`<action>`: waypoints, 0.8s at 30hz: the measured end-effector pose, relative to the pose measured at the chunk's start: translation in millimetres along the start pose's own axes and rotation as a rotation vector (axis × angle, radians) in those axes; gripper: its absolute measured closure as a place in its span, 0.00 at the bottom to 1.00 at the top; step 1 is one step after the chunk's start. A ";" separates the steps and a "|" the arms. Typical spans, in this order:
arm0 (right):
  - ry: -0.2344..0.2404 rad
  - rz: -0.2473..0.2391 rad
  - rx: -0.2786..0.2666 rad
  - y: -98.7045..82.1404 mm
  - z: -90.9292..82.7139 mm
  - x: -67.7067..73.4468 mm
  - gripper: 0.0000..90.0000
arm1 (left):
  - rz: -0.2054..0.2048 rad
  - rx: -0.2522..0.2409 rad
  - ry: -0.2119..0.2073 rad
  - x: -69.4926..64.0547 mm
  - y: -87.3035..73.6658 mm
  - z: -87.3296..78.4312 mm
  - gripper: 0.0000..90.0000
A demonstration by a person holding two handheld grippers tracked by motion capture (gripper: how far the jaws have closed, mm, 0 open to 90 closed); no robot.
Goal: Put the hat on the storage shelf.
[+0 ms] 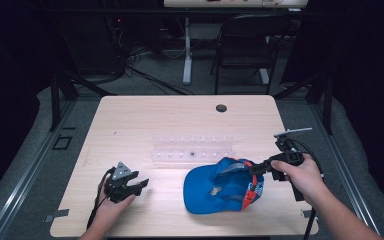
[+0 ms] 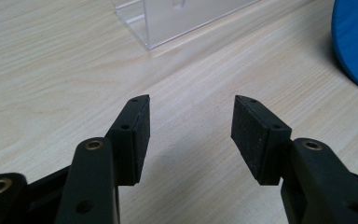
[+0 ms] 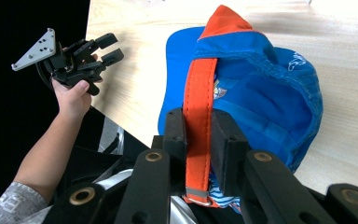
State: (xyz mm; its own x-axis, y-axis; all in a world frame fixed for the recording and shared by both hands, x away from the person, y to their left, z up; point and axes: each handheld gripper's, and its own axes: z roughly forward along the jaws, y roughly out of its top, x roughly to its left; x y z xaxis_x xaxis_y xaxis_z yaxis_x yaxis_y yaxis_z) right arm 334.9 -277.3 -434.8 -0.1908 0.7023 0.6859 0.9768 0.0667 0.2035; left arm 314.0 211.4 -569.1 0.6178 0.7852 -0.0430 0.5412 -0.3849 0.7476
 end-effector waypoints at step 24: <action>0.153 -0.041 -0.045 17.7 -16.6 47.6 0.86 | 0.002 0.005 0.003 0.0 -0.1 1.0 0.53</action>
State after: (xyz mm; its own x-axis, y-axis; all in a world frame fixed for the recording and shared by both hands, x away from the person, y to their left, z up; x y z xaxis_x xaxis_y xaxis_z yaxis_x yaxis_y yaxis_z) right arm 341.5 -254.5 -387.0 -0.2460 0.5835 0.7740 0.9633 0.0589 0.2617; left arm 314.5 211.0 -569.8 0.6174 0.7856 -0.0393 0.5424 -0.3890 0.7446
